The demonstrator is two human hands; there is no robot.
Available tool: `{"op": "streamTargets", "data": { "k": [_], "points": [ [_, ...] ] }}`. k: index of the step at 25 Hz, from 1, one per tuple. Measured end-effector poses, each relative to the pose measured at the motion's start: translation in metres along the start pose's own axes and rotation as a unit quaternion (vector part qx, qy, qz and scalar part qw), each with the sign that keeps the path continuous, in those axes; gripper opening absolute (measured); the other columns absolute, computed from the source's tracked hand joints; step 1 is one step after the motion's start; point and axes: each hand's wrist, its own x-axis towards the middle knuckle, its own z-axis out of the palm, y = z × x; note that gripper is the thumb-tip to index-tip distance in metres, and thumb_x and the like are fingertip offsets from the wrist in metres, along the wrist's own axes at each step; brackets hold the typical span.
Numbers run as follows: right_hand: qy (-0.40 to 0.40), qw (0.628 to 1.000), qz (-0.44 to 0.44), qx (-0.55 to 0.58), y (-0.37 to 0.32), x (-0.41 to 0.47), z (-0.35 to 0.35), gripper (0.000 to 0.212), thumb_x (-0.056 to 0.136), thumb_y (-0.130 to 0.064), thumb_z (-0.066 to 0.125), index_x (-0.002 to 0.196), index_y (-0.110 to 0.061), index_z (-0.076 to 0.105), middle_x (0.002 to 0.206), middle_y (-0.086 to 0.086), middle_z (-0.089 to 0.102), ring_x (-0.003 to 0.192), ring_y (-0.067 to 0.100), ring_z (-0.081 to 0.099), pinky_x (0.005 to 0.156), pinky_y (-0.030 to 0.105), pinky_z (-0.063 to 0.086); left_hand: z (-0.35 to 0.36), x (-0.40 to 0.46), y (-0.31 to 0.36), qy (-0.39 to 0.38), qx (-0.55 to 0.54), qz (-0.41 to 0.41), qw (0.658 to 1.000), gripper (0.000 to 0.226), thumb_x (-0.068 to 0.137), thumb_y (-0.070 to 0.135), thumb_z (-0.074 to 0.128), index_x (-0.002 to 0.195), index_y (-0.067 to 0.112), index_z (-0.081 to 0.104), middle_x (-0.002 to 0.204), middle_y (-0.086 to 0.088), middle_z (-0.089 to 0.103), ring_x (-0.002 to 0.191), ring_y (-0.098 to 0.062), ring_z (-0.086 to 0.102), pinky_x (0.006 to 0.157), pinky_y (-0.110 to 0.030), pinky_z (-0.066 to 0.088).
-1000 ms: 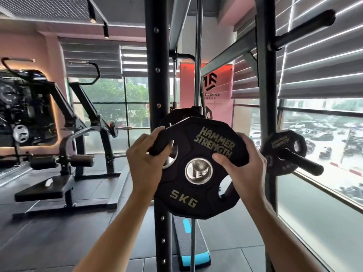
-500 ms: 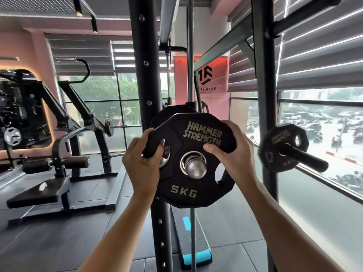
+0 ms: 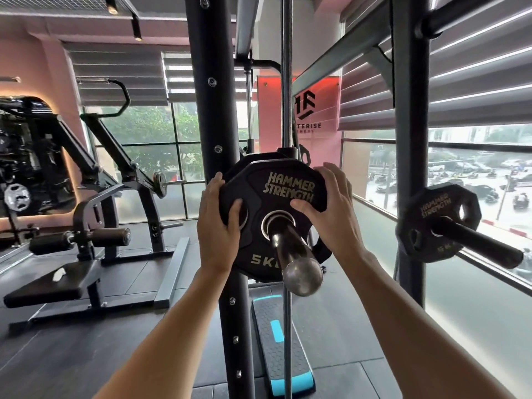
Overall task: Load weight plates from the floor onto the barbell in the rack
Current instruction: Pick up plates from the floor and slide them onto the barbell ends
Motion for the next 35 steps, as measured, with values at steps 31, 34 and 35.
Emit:
{"op": "streamTargets", "data": {
  "k": [31, 34, 35],
  "points": [
    [-0.056, 0.992, 0.072, -0.090, 0.039, 0.051, 0.063, 0.082, 0.089, -0.051, 0.061, 0.153, -0.021, 0.019, 0.163, 0.010, 0.012, 0.151, 0.029, 0.011, 0.114, 0.063, 0.026, 0.037, 0.066, -0.016, -0.136, 0.124, -0.070, 0.980, 0.065, 0.095, 0.027, 0.047, 0.154, 0.014, 0.024, 0.160, -0.006, 0.031, 0.146, -0.024, 0.032, 0.119, -0.043, 0.028],
    [0.011, 0.991, 0.017, -0.133, 0.012, 0.035, 0.032, 0.067, 0.096, -0.050, 0.051, 0.150, -0.017, 0.030, 0.160, 0.010, 0.025, 0.150, 0.030, 0.018, 0.114, 0.057, 0.031, 0.038, 0.071, 0.053, -0.198, 0.106, 0.068, 0.972, 0.051, 0.098, 0.029, 0.050, 0.146, 0.013, 0.039, 0.148, -0.004, 0.043, 0.134, -0.018, 0.045, 0.112, -0.035, 0.036],
    [0.036, 0.988, 0.003, -0.152, 0.003, 0.031, 0.017, 0.064, 0.097, -0.050, 0.047, 0.149, -0.015, 0.033, 0.158, 0.010, 0.029, 0.149, 0.030, 0.021, 0.114, 0.056, 0.033, 0.040, 0.073, 0.074, -0.225, 0.117, 0.106, 0.961, 0.050, 0.098, 0.032, 0.051, 0.144, 0.014, 0.042, 0.147, -0.003, 0.044, 0.132, -0.019, 0.046, 0.111, -0.035, 0.037]
  ]
}}
